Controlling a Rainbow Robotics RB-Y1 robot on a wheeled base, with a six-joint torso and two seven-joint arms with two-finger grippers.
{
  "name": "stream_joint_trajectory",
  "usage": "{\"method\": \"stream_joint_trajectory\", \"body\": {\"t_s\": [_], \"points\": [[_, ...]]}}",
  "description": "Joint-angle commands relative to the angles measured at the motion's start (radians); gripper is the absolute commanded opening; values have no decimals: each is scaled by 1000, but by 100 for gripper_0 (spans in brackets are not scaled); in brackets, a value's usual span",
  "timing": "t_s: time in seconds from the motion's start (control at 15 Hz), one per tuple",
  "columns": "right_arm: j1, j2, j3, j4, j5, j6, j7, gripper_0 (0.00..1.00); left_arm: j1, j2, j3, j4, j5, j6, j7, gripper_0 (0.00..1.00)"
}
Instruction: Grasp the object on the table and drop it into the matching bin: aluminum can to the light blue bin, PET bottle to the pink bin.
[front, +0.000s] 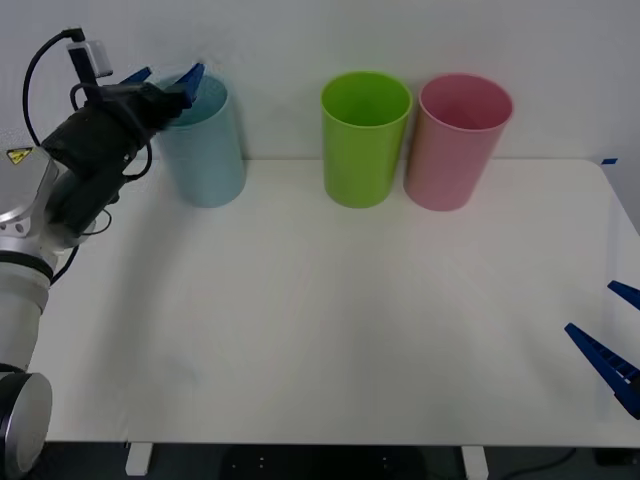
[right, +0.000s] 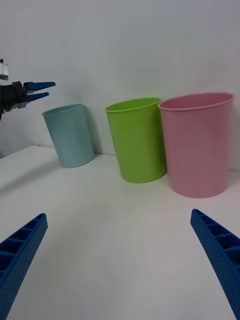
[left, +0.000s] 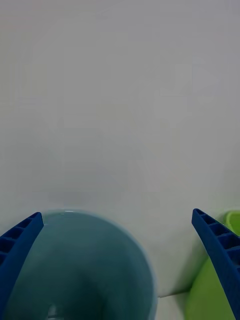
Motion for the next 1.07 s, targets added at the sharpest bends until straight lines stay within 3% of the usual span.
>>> {"method": "stream_joint_trajectory", "body": {"t_s": [0.07,0.4,0.67,1.07], "points": [[0,0,0,0,0,0,0,100,117,32,2,-98,61,-50,-28,100],[0,0,0,0,0,0,0,100,326,146,11,-231,156,-199,-85,100],[0,0,0,0,0,0,0,100,439,149,94,-299,108,-359,-89,100],[0,0,0,0,0,0,0,100,540,149,153,-369,107,-589,-89,100]]}}
